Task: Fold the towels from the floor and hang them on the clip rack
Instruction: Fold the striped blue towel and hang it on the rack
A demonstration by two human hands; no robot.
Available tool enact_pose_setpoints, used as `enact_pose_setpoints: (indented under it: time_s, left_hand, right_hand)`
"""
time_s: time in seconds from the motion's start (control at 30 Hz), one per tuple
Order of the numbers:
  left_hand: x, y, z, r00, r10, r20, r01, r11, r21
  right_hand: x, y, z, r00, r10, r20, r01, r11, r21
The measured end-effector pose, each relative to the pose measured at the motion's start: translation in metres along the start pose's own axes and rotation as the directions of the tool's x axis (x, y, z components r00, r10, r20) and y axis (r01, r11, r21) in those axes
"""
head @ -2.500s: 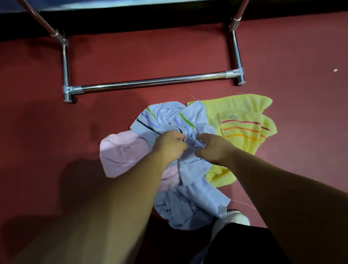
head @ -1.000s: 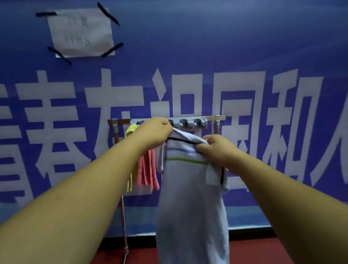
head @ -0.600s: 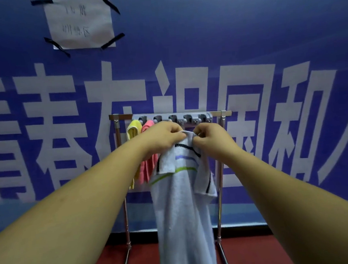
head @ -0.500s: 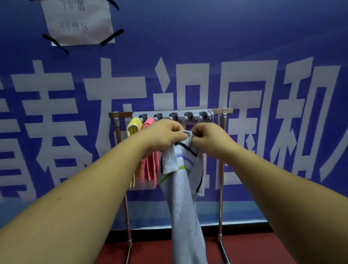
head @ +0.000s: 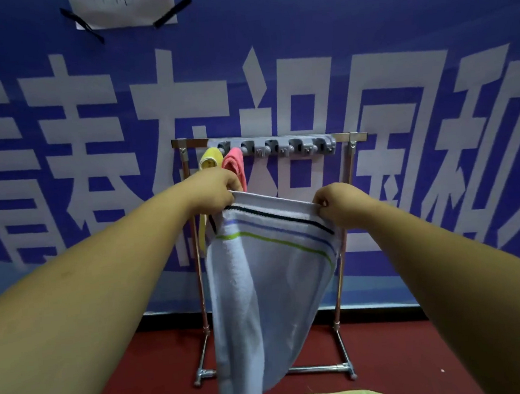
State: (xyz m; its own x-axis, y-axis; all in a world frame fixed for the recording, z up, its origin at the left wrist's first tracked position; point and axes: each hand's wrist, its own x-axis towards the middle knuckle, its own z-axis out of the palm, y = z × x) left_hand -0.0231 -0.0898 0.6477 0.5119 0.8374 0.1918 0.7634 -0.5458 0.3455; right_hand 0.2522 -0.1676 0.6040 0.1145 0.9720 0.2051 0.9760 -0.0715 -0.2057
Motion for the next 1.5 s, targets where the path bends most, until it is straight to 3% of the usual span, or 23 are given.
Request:
enact_pose_setpoints:
  time_s: [0.13,0.4,0.67,0.87,0.93,1.03,1.17,1.23,1.33,1.4,1.5]
  left_hand:
    - [0.005,-0.014,0.001,0.999,-0.024,-0.029,0.024,1.0,-0.001]
    - [0.004,-0.032,-0.003,0.993,-0.073,-0.094,0.066,0.995,-0.074]
    - [-0.006,-0.04,-0.004,0.97,-0.062,0.233,0.095,0.986,-0.134]
    - [-0.007,-0.047,-0.002,0.961,-0.092,0.261,0.139,0.976,-0.167]
    - [-0.006,-0.052,-0.001,0.973,-0.115,0.202,0.176,0.932,-0.316]
    - [-0.006,-0.054,0.007,0.975,-0.154,0.158,0.219,0.772,-0.597]
    - [-0.009,-0.054,0.03,0.964,-0.228,0.133,0.247,0.604,-0.758]
    - [-0.008,-0.054,0.043,0.958,-0.256,0.128,0.25,0.535,-0.807]
    - [-0.01,-0.047,0.065,0.954,-0.264,0.143,0.255,0.462,-0.849]
    - [-0.013,-0.041,0.083,0.952,-0.273,0.142,0.253,0.433,-0.865]
    - [-0.017,-0.032,0.107,0.952,-0.296,0.077,0.205,0.431,-0.879]
  right_hand:
    - [0.005,0.007,0.001,0.991,0.093,-0.096,-0.084,0.992,0.092]
    - [0.005,0.014,-0.019,0.988,0.075,-0.135,-0.062,0.993,0.104]
    - [0.0,0.019,-0.031,0.962,0.127,-0.243,-0.065,0.967,0.247]
    - [-0.005,0.037,-0.03,0.944,0.2,-0.263,-0.127,0.955,0.268]
    - [-0.009,0.046,-0.028,0.949,0.216,-0.231,-0.178,0.968,0.175]
    - [-0.017,0.057,-0.018,0.955,0.287,-0.076,-0.286,0.958,0.013]
    - [-0.025,0.065,-0.002,0.908,0.408,0.09,-0.417,0.903,0.107]
    - [-0.026,0.066,0.008,0.891,0.429,0.148,-0.451,0.804,0.387]
    - [-0.026,0.054,0.025,0.894,0.368,0.257,-0.403,0.409,0.819]
    - [-0.025,0.039,0.036,0.907,0.321,0.271,-0.347,0.209,0.914]
    - [-0.031,0.008,0.052,0.922,0.265,0.281,-0.296,0.018,0.955]
